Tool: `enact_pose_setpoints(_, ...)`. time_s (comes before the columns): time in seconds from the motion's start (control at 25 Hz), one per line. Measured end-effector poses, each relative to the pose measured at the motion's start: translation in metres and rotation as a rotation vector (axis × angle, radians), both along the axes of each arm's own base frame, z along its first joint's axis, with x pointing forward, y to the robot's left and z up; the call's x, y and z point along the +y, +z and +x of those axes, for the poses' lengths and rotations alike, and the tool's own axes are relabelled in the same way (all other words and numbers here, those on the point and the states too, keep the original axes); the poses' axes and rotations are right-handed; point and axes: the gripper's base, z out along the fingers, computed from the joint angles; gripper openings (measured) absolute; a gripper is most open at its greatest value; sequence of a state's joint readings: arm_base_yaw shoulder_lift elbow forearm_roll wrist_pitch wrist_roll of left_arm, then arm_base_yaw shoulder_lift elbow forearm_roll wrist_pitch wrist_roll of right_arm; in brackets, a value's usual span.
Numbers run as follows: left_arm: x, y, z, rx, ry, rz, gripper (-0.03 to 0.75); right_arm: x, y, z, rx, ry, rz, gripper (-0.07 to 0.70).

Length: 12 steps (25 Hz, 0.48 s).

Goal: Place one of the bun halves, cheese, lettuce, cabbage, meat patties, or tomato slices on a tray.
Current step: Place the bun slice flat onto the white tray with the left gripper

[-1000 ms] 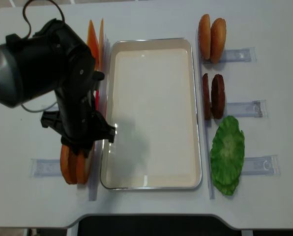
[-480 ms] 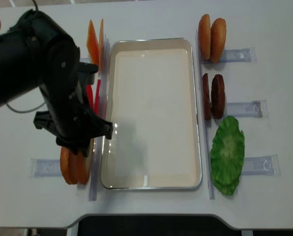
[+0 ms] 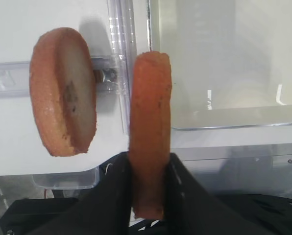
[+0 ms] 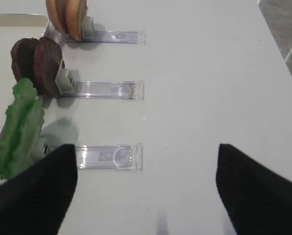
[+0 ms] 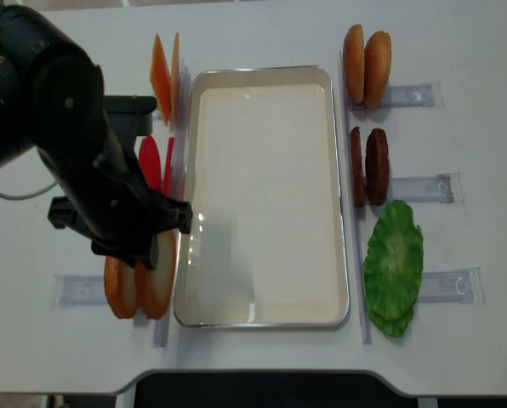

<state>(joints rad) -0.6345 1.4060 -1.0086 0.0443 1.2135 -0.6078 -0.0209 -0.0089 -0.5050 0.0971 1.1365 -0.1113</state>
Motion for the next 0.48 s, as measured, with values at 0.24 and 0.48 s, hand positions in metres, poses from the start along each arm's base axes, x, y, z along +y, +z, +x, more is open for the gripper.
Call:
enact_pose_setpoints(0.24,-0.012,0.001,0.007,-0.072,0.026,-0.134,0.141,0.000,0.000,0.000,0.000,0.000,0.000,0.553)
enact_pose_setpoints(0.48,-0.028,-0.006,0.017,-0.178,0.053,-0.319,0.140,0.000,0.000,0.000,0.000,0.000,0.000,0.553)
